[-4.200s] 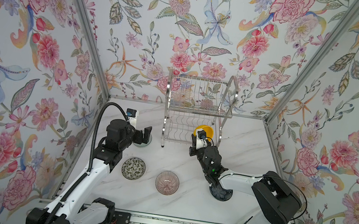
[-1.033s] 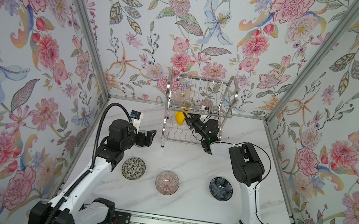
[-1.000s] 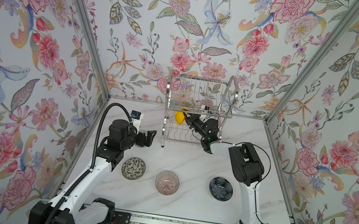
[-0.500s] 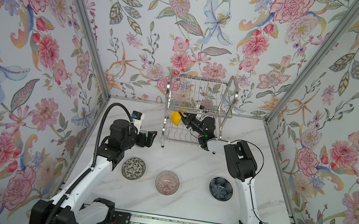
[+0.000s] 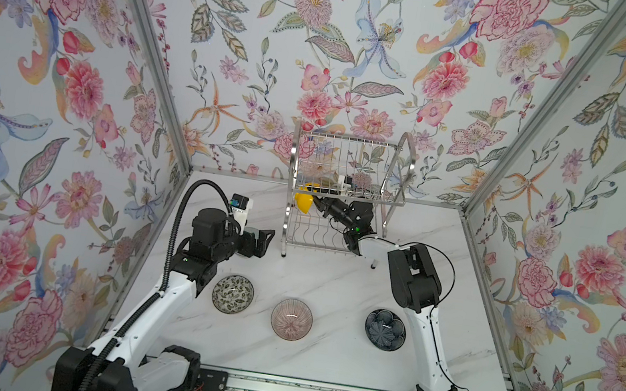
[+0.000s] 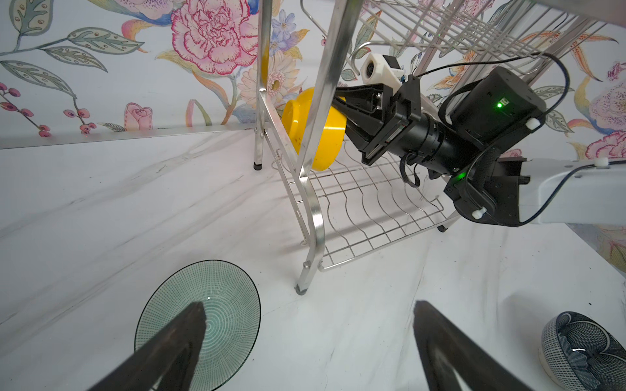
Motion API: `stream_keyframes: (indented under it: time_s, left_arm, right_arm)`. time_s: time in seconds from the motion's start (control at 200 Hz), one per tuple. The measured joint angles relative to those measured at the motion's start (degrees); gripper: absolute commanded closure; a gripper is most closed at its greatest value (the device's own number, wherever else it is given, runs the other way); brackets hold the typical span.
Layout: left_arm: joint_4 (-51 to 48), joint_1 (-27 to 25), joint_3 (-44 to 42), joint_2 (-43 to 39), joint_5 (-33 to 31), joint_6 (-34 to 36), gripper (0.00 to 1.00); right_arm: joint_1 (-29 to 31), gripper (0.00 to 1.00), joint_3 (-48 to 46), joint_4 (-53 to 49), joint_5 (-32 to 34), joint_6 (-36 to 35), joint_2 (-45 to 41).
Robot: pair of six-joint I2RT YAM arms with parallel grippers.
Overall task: Load the bowls into the dish rack
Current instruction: 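Push the yellow bowl with the right gripper into the lower rack slots, then lower the yellow bowl upright between the rack wires with the right gripper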
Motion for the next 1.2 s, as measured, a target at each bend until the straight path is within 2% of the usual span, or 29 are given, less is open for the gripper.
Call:
stream_keyframes:
  time_s: [1.201]
  left_arm:
    - [0.04, 0.00, 0.00, 1.16, 4.07, 0.24, 0.03]
  right_arm:
    - [-0.50, 0.87, 9.90, -5.99, -3.08, 0.02, 6.95]
